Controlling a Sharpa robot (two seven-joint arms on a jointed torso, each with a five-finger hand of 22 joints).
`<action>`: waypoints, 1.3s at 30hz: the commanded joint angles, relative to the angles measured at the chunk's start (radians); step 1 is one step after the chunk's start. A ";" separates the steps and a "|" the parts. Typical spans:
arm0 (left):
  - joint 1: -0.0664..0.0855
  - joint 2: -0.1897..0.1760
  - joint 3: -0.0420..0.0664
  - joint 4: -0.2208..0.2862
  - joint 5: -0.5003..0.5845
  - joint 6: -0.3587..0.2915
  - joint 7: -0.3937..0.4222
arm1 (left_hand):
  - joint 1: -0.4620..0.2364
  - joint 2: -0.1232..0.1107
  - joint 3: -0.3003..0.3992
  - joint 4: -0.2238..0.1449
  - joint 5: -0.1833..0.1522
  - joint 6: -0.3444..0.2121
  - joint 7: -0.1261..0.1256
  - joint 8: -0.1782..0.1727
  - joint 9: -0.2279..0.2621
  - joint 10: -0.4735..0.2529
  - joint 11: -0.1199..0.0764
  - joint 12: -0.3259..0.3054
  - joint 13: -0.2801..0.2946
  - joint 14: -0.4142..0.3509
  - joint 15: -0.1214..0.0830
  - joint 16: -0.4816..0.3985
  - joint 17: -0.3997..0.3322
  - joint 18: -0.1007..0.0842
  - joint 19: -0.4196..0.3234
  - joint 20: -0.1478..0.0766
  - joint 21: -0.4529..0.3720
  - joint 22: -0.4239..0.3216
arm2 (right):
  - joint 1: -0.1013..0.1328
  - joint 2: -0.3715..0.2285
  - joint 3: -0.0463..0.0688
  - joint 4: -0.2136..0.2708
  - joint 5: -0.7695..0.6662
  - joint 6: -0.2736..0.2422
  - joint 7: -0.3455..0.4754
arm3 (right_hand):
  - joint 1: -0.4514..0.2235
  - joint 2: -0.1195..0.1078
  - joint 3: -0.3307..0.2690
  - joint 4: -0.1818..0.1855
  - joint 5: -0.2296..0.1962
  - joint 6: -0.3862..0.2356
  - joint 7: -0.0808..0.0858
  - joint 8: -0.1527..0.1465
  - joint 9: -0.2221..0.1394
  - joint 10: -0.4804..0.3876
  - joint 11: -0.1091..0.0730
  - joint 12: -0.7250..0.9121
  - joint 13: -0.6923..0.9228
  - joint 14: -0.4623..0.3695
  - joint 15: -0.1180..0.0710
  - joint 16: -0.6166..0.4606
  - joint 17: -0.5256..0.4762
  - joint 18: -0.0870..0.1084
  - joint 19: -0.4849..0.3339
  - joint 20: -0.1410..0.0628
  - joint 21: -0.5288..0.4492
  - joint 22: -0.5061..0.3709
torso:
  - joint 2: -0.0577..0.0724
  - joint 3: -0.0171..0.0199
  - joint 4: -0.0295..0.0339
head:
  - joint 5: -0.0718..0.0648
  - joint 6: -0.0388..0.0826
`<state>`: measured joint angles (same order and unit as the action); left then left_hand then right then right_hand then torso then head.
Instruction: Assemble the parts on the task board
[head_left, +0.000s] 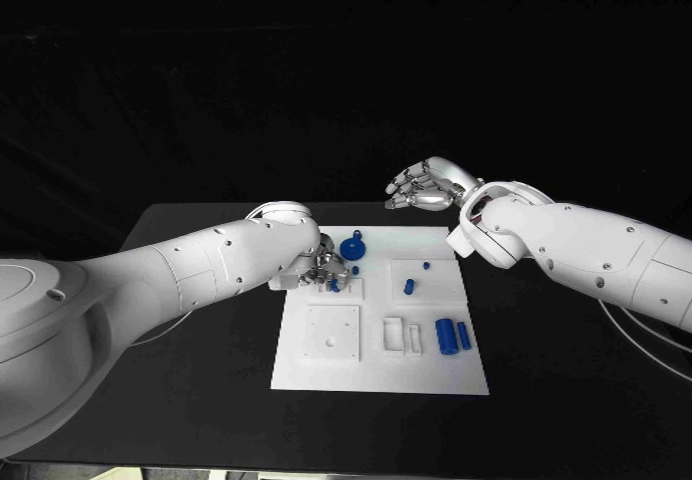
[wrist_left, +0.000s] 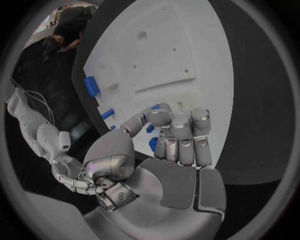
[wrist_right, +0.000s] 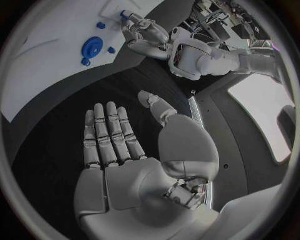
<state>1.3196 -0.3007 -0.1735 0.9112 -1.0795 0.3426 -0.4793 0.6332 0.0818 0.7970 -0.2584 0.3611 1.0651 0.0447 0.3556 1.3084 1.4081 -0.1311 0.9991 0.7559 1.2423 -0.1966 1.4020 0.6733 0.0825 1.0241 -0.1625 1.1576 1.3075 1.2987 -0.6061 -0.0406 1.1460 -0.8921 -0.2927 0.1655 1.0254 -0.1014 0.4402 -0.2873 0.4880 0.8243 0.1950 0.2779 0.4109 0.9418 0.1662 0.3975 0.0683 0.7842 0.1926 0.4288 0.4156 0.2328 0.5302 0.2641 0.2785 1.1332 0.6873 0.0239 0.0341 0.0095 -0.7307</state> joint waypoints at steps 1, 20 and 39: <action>-0.014 0.001 -0.007 0.003 -0.007 0.045 -0.015 | 0.008 0.009 -0.003 -0.005 0.100 0.173 -0.076 0.002 0.023 -0.002 -0.005 0.007 -0.001 0.019 -0.023 0.005 0.002 0.013 0.003 -0.109 0.002 0.001 | 0.000 0.000 0.001 0.000 0.002 0.005 0.005 | -0.007 -0.001 0.005 -0.001 0.006 -0.004 0.006 -0.001 -0.002 -0.002 -0.001 -0.006 0.000 -0.005 -0.002 -0.004 -0.001 0.003 -0.007 -0.002 -0.006 0.001 | 0.000 0.0000 0.0007 | -0.001 -0.001; -0.014 0.000 -0.007 0.006 -0.006 0.027 -0.014 | -0.008 -0.033 -0.133 0.054 -0.056 0.179 -0.078 0.001 0.023 -0.009 -0.006 0.022 -0.002 0.018 -0.023 0.006 0.009 0.018 -0.003 -0.109 0.000 0.004 | 0.000 0.001 0.001 0.000 0.002 0.007 0.005 | -0.007 -0.001 0.005 -0.001 0.007 -0.004 0.006 -0.001 -0.002 -0.002 -0.001 -0.006 0.000 -0.005 -0.001 -0.004 -0.002 0.003 -0.007 -0.002 -0.006 0.002 | 0.000 -0.0003 0.0004 | -0.002 -0.003; -0.014 -0.004 -0.007 0.005 -0.005 0.012 -0.017 | -0.018 -0.090 -0.161 0.108 -0.198 0.177 -0.080 0.000 0.024 -0.013 -0.008 0.027 -0.006 0.017 -0.029 0.004 0.012 0.024 -0.007 -0.111 -0.003 0.005 | 0.000 0.003 0.001 -0.003 0.003 0.006 0.006 | -0.008 -0.001 0.004 -0.001 0.007 -0.004 0.006 -0.001 -0.002 -0.002 -0.001 -0.006 0.000 -0.006 -0.001 -0.004 -0.002 0.003 -0.008 -0.002 -0.007 0.003 | 0.000 -0.0006 0.0005 | -0.002 -0.001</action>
<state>1.3113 -0.3037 -0.1778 0.9141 -1.0816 0.3409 -0.4920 0.6149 -0.0018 0.6353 -0.1539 0.1723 1.2459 -0.0389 0.3538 1.3097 1.3980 -0.1395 1.0223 0.7506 1.2585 -0.2243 1.4024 0.6838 0.0949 1.0240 -0.1624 1.1576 1.3079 1.2987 -0.6035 -0.0406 1.1433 -0.8918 -0.2906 0.1654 1.0254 -0.1014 0.4401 -0.2873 0.4919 0.8243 0.1950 0.2779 0.4099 0.9418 0.1662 0.3975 0.0683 0.7843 0.1925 0.4288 0.4144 0.2329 0.5304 0.2640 0.2785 1.1347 0.6876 0.0237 0.0346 0.0073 -0.7313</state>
